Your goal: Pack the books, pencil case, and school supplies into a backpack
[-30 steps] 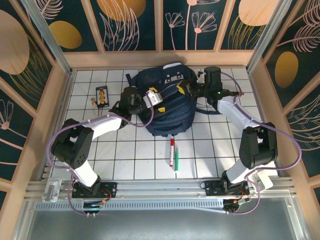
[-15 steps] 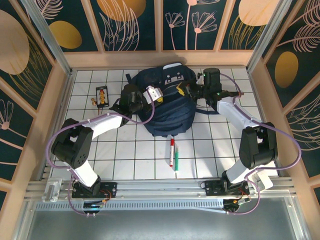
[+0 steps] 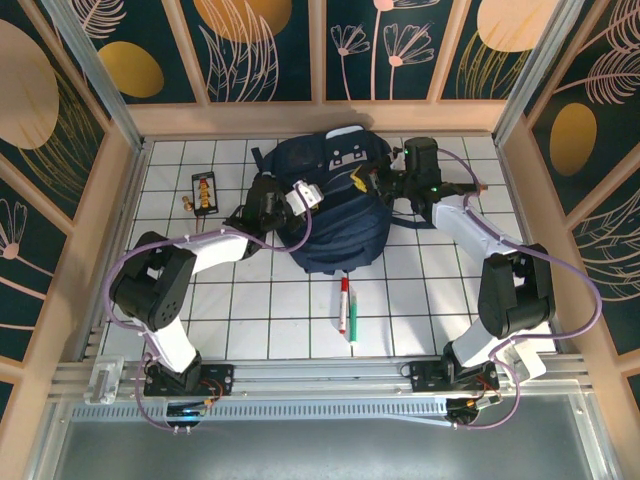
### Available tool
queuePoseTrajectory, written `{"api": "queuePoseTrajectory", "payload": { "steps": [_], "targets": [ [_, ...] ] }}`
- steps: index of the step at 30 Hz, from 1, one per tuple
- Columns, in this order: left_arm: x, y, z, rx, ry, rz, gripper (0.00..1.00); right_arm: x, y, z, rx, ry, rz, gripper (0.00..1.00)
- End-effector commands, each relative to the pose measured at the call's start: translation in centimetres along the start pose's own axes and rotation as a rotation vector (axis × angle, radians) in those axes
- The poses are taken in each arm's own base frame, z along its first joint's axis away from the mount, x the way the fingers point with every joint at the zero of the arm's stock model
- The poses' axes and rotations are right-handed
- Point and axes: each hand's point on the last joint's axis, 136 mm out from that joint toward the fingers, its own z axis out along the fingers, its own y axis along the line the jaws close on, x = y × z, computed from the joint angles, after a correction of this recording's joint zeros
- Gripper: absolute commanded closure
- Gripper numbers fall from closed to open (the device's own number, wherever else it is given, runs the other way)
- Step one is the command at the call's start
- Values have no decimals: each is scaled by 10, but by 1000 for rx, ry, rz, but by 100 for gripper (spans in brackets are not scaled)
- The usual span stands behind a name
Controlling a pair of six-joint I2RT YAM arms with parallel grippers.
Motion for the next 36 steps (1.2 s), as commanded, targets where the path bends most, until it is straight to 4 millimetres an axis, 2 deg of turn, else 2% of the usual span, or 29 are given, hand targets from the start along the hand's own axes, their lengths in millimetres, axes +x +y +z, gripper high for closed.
{"api": "queuePoseTrajectory", "payload": {
  "steps": [1,2,3,5,11,14,17,18,19,20,23,26,29,31,32,33,36],
  "targets": [
    [5,13,-3,-68,-2,-21,88,11,39,-2,-119,33,-69,100],
    [4,14,-4,-72,-3,-21,97,10,39,-2,-119,28,-69,100],
    [2,14,-6,-73,-4,-21,100,8,39,-3,-117,20,-74,100],
    [-2,15,-9,-65,-6,-24,100,3,35,-3,-103,9,-81,100],
    [-36,23,-22,-28,-23,-67,100,-22,11,-5,-18,-69,-179,100],
    [-42,24,-22,-22,-39,-73,100,-28,1,-4,-7,-90,-241,91],
    [-48,23,-10,21,-35,-89,100,-29,-3,-9,-1,-107,-275,81],
    [-55,26,-9,26,-45,-95,100,-28,-3,-14,6,-121,-291,77],
    [-50,22,0,51,-30,-109,100,-28,-5,-20,30,-139,-308,72],
    [-54,23,2,62,-40,-114,100,-27,-6,-26,56,-153,-322,68],
    [-63,23,8,96,-53,-147,100,-21,-16,-55,170,-210,-382,55],
    [-67,24,16,132,-18,-195,100,-4,-28,-79,278,-237,-444,48],
    [-67,27,23,135,8,-245,100,27,-59,-95,440,-213,-457,43],
    [-71,30,24,131,9,-270,100,63,-80,-94,511,-138,-478,39],
    [-72,32,25,125,9,-285,100,77,-91,-93,548,-106,-476,32],
    [-75,32,25,129,7,-298,100,101,-103,-89,588,-47,-478,27],
    [-82,31,23,150,-8,-318,100,147,-129,-82,670,52,-512,25]
  ]
}}
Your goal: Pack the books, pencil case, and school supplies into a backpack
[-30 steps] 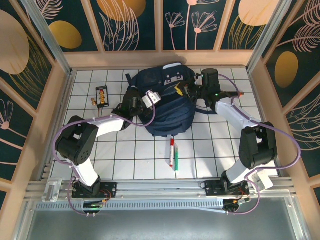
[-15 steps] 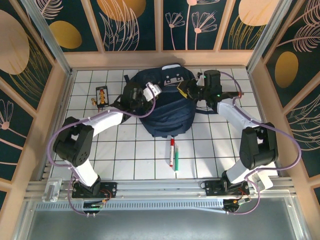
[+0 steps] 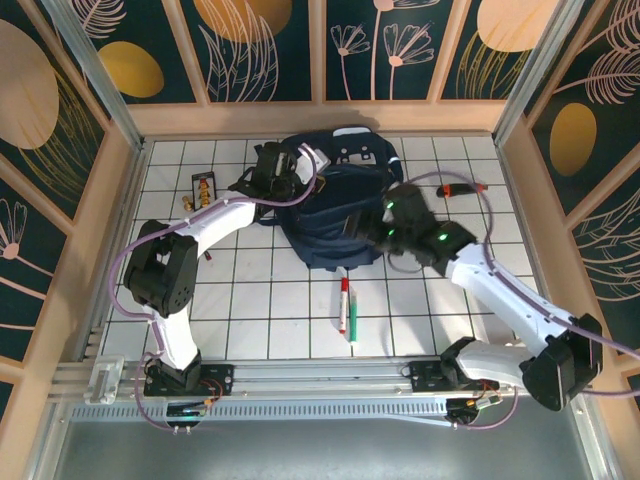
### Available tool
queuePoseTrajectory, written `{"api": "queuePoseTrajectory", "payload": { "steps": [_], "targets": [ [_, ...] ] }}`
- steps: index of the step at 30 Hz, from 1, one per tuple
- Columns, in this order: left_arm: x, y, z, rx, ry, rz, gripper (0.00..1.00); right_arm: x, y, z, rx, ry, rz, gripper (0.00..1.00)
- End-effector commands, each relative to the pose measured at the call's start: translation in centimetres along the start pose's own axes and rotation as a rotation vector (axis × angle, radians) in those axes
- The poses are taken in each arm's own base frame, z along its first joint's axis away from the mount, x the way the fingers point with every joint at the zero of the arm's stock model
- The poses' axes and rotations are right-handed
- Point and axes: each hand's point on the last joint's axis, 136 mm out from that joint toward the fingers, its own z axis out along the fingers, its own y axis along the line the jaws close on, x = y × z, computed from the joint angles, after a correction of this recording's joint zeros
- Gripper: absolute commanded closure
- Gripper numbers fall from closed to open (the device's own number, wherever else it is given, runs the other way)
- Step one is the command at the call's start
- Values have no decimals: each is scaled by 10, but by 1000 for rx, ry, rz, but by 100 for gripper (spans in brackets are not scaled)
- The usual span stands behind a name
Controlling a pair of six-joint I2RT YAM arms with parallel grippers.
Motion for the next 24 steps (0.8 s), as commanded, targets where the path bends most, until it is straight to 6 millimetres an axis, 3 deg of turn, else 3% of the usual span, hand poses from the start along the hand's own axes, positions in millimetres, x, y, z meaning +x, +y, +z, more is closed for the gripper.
{"api": "queuePoseTrajectory", "payload": {
  "steps": [1,3,6,12,16,24],
  "targets": [
    [-38,-6,-7,54,-100,-38,100,67,-39,13,229,141,-53,22],
    [-38,-7,-8,62,-102,-43,100,97,-37,22,243,214,-141,22],
    [-37,-10,-8,77,-107,-52,100,130,-51,31,341,309,-236,30],
    [-41,-16,-11,104,-135,-62,100,149,-66,32,392,358,-118,67],
    [-37,-17,-12,106,-132,-64,100,163,-76,39,407,403,-89,68],
    [-36,-16,-12,94,-130,-64,100,160,-77,58,385,385,-62,68]
  ]
}}
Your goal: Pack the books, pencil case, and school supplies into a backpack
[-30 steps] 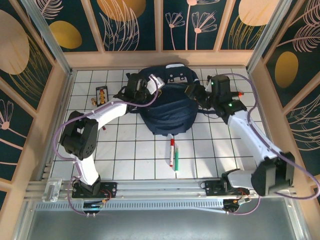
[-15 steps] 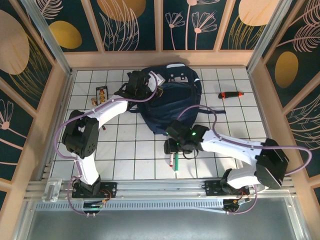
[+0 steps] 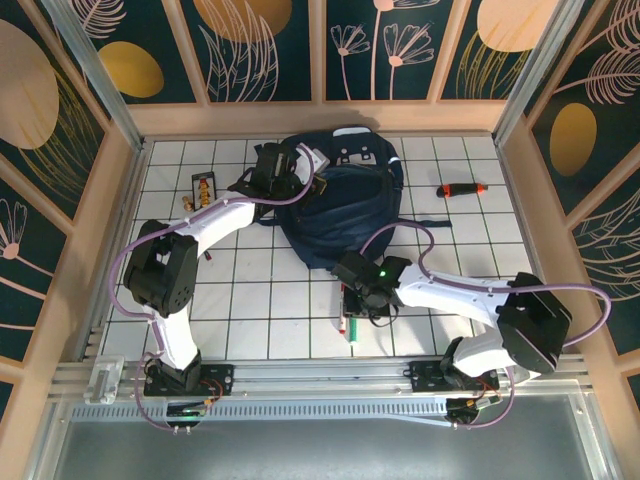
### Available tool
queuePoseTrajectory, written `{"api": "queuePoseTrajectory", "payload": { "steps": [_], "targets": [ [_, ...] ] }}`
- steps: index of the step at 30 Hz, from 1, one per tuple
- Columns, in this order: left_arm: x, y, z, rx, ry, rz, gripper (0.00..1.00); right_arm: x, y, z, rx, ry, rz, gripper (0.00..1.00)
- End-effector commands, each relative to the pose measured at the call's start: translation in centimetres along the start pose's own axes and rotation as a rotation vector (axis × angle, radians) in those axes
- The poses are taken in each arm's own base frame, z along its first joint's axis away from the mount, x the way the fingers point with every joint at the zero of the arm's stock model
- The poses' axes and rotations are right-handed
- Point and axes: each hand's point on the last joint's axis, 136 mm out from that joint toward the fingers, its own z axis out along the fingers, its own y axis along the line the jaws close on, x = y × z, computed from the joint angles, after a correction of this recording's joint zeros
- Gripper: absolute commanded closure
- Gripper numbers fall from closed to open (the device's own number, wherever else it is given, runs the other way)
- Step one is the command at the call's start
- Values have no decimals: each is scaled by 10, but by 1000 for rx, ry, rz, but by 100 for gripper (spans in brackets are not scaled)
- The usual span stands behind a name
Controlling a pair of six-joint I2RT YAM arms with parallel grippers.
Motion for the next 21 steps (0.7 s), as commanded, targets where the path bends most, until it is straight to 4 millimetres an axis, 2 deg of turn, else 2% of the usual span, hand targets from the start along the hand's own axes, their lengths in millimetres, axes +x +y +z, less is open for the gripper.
{"api": "queuePoseTrajectory", "payload": {
  "steps": [1,4,9,17,21],
  "targets": [
    [-38,-11,-11,50,-123,21,100,-1,-3,15,7,7,29,68],
    [-39,-11,-11,51,-125,19,100,0,-8,26,37,22,24,70],
    [-42,-11,-12,47,-127,32,100,-1,-14,33,73,26,15,71],
    [-45,-10,-14,42,-134,29,100,-5,-36,48,129,33,33,73],
    [-46,-11,-15,46,-137,22,100,-8,-45,50,135,31,53,80]
  ]
}}
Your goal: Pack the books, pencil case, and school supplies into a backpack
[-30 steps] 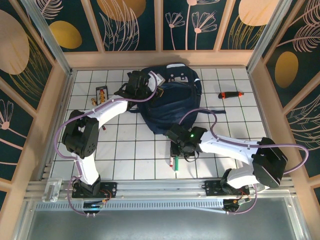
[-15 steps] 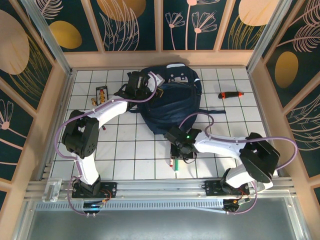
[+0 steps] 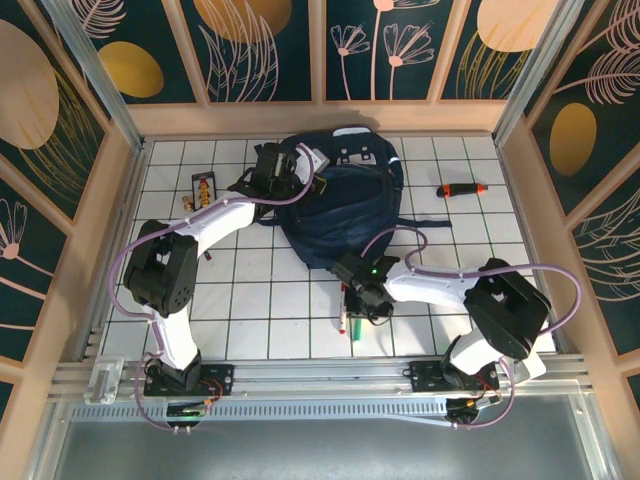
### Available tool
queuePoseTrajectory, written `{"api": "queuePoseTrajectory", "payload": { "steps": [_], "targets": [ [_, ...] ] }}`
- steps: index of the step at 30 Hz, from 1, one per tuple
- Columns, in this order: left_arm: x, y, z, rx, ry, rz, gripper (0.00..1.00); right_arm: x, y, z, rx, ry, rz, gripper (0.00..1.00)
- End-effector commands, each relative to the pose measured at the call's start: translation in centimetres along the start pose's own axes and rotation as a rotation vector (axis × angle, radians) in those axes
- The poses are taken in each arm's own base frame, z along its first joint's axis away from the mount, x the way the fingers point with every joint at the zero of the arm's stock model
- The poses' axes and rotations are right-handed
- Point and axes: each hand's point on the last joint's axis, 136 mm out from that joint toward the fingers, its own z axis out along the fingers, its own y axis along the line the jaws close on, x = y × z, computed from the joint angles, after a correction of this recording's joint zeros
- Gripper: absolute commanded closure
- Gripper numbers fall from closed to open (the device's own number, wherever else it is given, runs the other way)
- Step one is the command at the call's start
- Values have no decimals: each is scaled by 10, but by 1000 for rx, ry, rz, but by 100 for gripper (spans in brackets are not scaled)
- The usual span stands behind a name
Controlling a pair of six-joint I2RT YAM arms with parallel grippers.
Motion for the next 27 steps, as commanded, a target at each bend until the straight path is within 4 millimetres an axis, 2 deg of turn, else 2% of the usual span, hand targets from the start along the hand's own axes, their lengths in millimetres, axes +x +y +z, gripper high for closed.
{"api": "queuePoseTrajectory", "payload": {
  "steps": [1,4,7,10,12,15,19,22,25,27],
  "targets": [
    [-45,-12,-15,46,-136,28,100,-6,-25,10,73,-28,13,84],
    [-45,-12,-17,44,-137,27,100,-14,-32,1,94,-89,29,91],
    [-46,-14,-18,52,-138,22,100,-30,-39,-25,115,-198,68,94],
    [-49,-16,-21,61,-141,22,100,-55,-39,-74,94,-359,109,95],
    [-51,-18,-23,71,-143,29,100,-79,-30,-120,6,-490,140,96],
    [-53,-20,-25,81,-145,39,100,-115,-10,-176,-189,-594,213,97],
    [-55,-22,-24,97,-145,21,100,-164,18,-228,-526,-647,406,97],
    [-55,-22,-22,109,-143,4,100,-201,39,-247,-720,-675,542,97],
    [-55,-23,-21,113,-140,-3,100,-231,57,-236,-822,-618,664,96],
    [-56,-24,-22,123,-141,-10,100,-246,66,-220,-845,-571,749,96]
  ]
}}
